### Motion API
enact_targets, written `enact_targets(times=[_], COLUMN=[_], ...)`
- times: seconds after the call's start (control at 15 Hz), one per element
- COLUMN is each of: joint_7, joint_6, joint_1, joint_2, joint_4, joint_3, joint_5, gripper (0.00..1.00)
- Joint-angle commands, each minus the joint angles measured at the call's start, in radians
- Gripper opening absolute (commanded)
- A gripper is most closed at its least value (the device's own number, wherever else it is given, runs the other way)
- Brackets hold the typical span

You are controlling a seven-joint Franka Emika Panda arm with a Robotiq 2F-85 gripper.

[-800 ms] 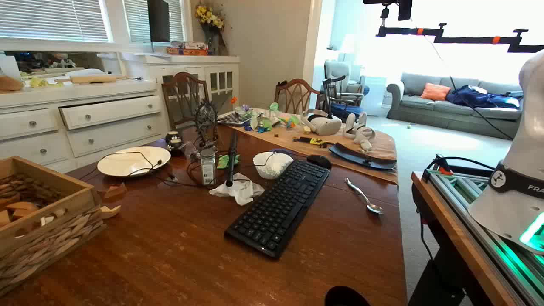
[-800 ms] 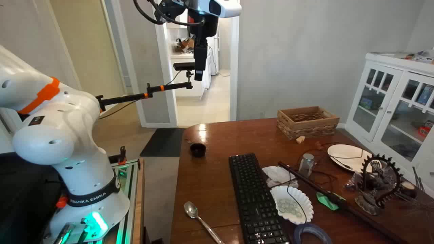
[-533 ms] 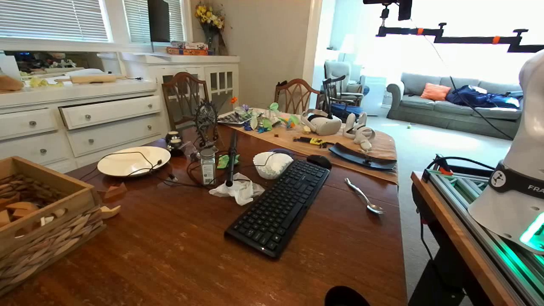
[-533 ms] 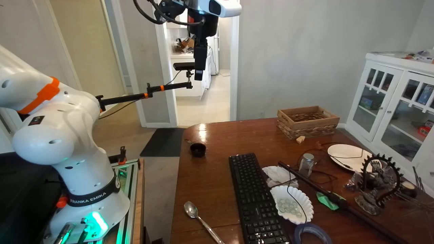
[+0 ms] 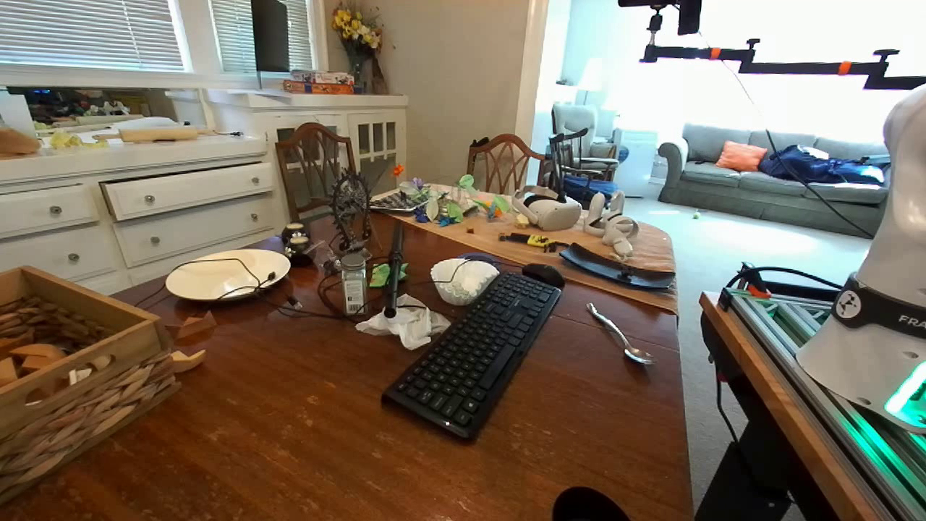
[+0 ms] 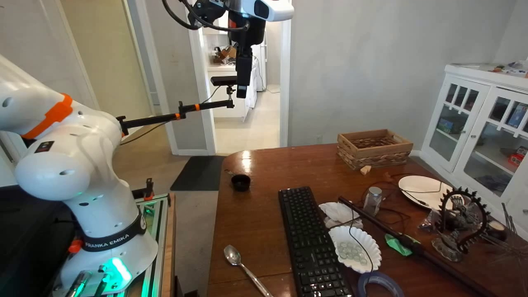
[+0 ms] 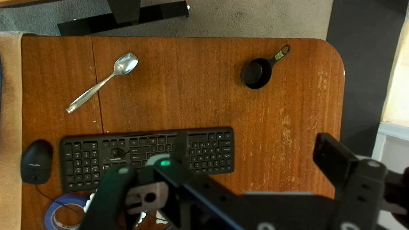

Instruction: Press a key on the keyboard.

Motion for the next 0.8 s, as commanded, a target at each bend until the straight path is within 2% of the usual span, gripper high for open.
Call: enact_targets(times=[0.0, 0.47, 0.73], joint_7=[-0.011, -0.011, -0.055], joint_6=[-0.006, -0.006, 0.031], joint_1=[-0.025, -0.025, -0.065], joint_2=[0.003, 0.003, 0.061], joint_4=[0.004, 0.004, 0.028], joint_3=[0.018, 0.018, -0.005], joint_5=[0.009, 0.009, -0.064], gripper=[1.00, 1.00, 1.00])
